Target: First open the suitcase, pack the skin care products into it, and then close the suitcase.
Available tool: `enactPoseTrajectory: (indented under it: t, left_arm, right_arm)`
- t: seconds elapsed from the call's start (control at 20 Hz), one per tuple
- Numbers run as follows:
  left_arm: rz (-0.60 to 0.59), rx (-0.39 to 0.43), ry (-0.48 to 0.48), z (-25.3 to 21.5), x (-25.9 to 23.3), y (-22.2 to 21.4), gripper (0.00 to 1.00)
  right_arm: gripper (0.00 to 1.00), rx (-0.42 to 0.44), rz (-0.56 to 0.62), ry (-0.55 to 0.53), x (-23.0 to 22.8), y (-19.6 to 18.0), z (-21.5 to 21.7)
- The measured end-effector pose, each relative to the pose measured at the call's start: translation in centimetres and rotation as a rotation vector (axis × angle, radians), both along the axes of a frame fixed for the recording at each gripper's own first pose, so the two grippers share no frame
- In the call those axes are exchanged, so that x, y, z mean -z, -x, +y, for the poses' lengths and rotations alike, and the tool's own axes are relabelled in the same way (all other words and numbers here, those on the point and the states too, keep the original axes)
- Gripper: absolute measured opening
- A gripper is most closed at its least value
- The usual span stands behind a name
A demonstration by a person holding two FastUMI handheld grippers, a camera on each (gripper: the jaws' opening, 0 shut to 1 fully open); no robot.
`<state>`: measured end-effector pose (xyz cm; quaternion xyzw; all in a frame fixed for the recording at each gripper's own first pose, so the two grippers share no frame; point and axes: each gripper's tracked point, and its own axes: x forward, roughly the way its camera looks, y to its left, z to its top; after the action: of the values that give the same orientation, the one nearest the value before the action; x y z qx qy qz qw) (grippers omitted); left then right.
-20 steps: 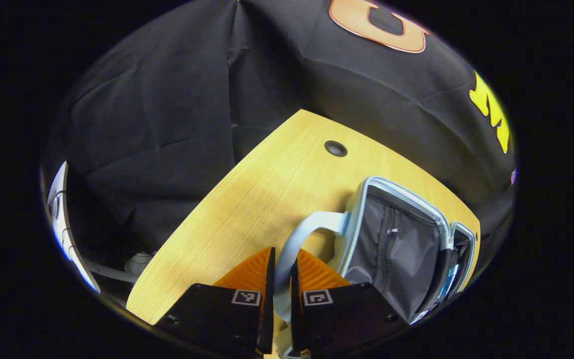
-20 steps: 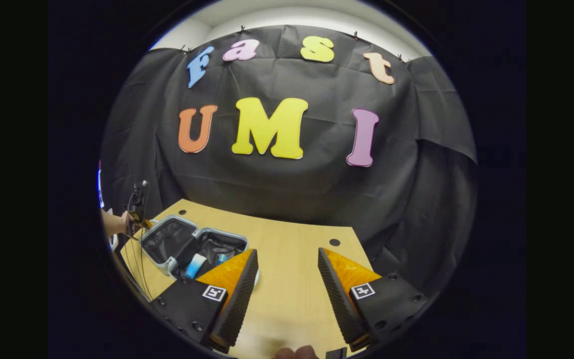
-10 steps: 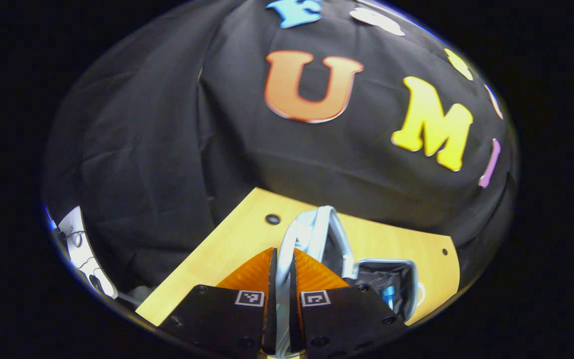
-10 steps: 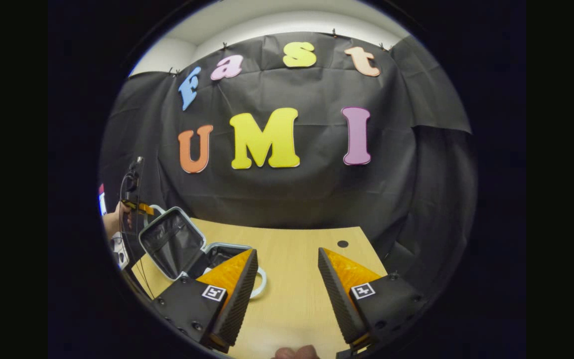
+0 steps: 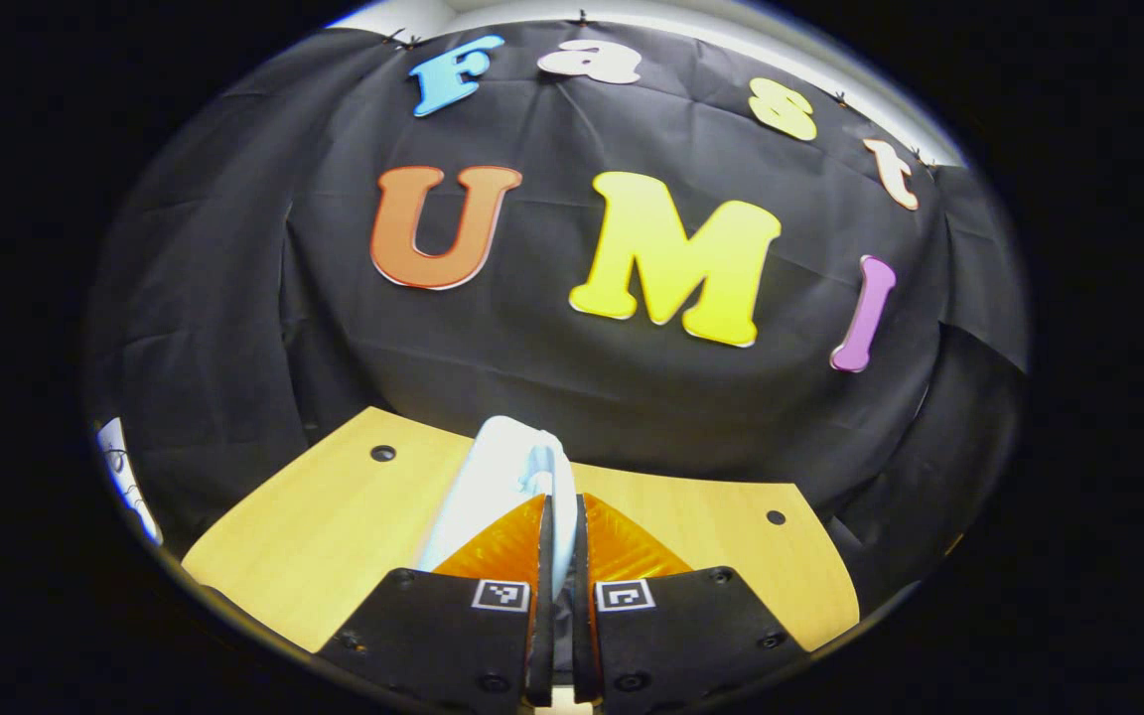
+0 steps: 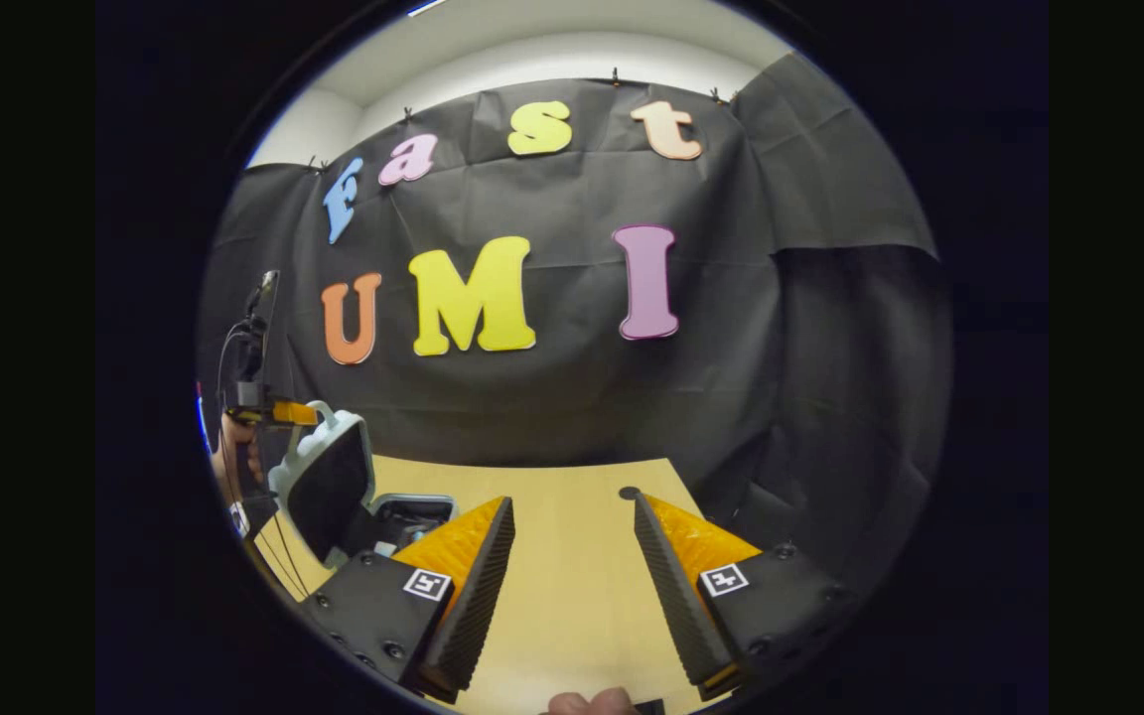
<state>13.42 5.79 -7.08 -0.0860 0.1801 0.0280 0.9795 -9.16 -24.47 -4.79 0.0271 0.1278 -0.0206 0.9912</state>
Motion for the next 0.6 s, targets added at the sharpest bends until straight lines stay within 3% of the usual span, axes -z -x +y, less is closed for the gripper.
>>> enactPoseTrajectory:
  t: [0.35,0.6]
  left_arm:
    - [0.072,0.082,-0.025,-11.5,8.0,-2.2,0.10]
    - [0.152,0.126,-0.086,-16.3,14.7,-3.2,0.11]
  right_arm:
    - [0.73,0.077,0.017,0.096,0.4,2.1,-5.4]
    - [0.72,0.110,0.052,0.146,1.6,3.5,-8.1]
